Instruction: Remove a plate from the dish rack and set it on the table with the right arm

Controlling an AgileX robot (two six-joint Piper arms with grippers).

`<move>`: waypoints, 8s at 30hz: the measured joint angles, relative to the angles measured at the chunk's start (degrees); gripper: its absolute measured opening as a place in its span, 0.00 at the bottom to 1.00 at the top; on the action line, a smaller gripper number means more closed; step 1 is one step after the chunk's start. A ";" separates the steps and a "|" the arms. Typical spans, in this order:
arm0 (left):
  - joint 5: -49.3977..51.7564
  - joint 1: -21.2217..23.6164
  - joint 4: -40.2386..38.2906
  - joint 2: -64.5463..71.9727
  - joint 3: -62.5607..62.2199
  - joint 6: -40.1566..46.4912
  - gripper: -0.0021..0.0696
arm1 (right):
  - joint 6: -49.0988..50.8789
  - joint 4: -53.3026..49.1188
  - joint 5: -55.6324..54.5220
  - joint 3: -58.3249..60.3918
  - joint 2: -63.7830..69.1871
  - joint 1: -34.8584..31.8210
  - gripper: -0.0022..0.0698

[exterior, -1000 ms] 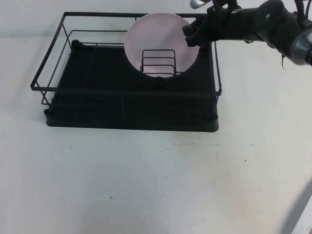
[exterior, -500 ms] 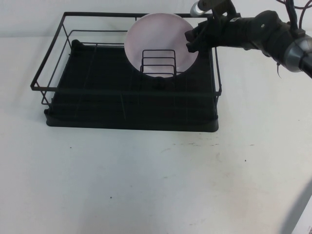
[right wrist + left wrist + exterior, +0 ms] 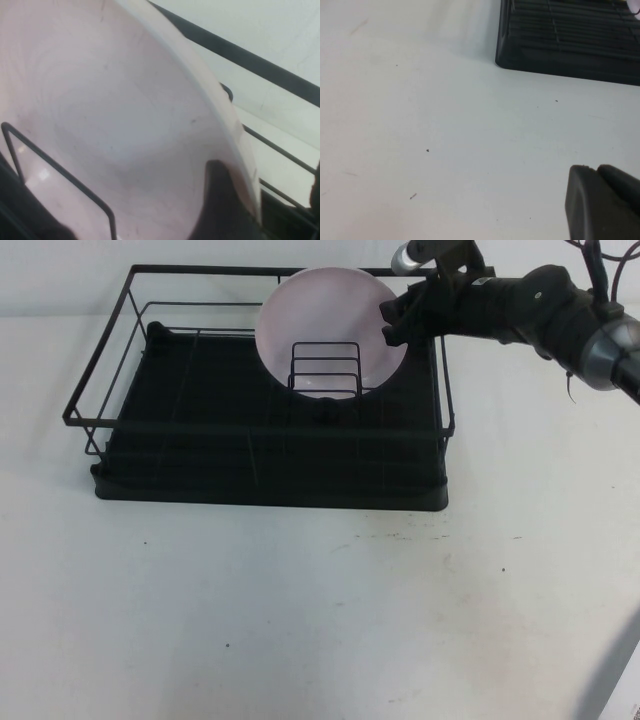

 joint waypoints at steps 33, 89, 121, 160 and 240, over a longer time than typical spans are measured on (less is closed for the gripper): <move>0.00 0.00 0.00 0.00 0.00 0.00 0.02 | -1.70 4.27 -1.44 0.00 1.84 0.35 0.15; 0.00 0.00 0.00 0.00 0.00 0.00 0.02 | 49.76 -30.45 33.71 36.47 -63.08 0.13 0.02; 0.00 0.00 0.00 0.00 0.00 0.00 0.02 | 60.12 -18.50 17.10 55.33 -33.96 9.68 0.02; 0.00 0.00 0.00 0.00 0.00 0.00 0.02 | 60.12 -26.76 19.85 49.40 -32.57 9.68 0.32; 0.00 0.00 0.00 0.00 0.00 0.00 0.02 | 63.08 -49.76 0.40 124.35 -135.99 -16.97 0.00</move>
